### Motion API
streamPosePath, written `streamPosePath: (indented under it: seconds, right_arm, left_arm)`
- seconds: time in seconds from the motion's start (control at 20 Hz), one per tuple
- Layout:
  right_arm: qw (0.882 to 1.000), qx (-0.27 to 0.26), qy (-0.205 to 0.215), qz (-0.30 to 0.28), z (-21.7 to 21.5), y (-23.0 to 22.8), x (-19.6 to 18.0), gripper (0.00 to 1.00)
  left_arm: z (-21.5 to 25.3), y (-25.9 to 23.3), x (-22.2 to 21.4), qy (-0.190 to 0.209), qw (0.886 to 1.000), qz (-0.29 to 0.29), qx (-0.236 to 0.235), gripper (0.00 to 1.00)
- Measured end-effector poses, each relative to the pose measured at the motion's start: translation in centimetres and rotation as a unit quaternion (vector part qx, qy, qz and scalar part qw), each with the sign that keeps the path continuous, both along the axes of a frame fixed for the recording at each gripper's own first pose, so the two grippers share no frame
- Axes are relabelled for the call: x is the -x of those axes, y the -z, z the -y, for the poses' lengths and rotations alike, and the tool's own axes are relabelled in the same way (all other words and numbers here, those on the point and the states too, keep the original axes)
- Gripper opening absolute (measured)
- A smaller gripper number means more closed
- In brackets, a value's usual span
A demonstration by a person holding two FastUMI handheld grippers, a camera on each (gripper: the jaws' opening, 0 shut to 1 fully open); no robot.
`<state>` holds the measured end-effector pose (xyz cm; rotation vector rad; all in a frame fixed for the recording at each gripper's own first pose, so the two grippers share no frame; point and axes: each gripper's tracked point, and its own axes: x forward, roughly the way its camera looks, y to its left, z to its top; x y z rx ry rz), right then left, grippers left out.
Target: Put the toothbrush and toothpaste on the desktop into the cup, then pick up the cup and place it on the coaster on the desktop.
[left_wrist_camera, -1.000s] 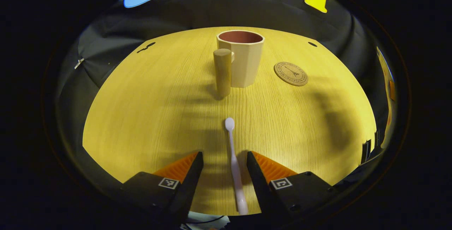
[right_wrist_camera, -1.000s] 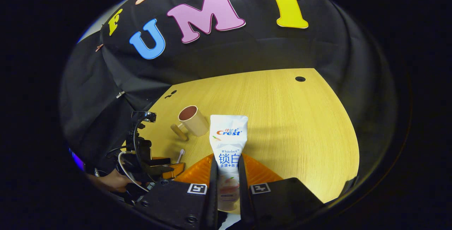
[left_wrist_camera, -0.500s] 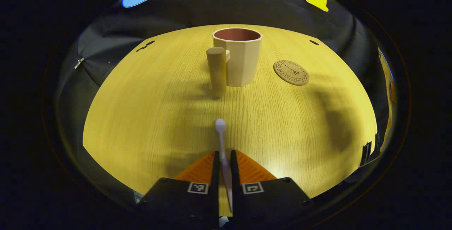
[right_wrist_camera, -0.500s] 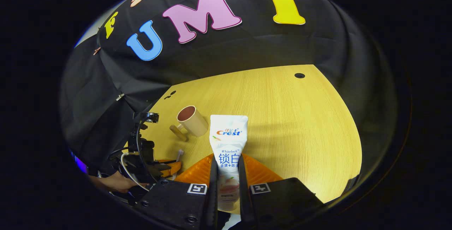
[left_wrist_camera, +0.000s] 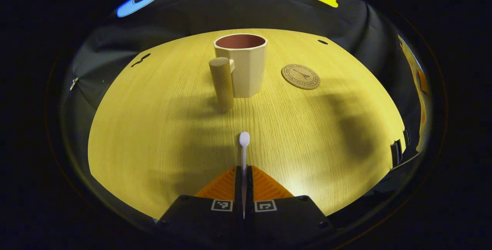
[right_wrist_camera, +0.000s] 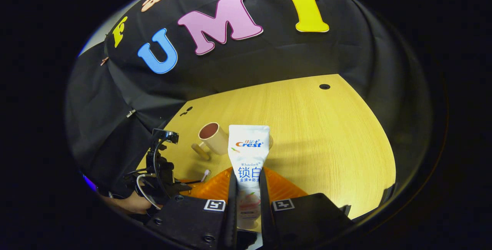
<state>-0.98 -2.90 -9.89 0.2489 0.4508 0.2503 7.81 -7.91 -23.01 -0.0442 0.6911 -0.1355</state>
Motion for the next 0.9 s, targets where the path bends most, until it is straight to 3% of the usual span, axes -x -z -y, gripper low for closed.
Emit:
streamPosePath:
  seconds: [0.25,0.55,0.9]
  right_arm:
    - [0.998,-0.041,-0.019,0.054,-4.8,-4.4,-1.7,0.29]
    - [0.988,-0.069,-0.047,0.13,-11.5,-10.1,-8.0,0.29]
    - [0.984,-0.06,-0.071,0.154,-16.9,-8.0,-16.4,0.29]
  left_arm:
    - [-1.2,-6.3,2.8,0.018,0.994,0.086,0.07,0.06]
    - [-3.9,-12.8,7.2,0.031,0.983,0.139,0.116,0.06]
    - [-7.1,-16.7,9.9,0.017,0.972,0.19,0.14,0.06]
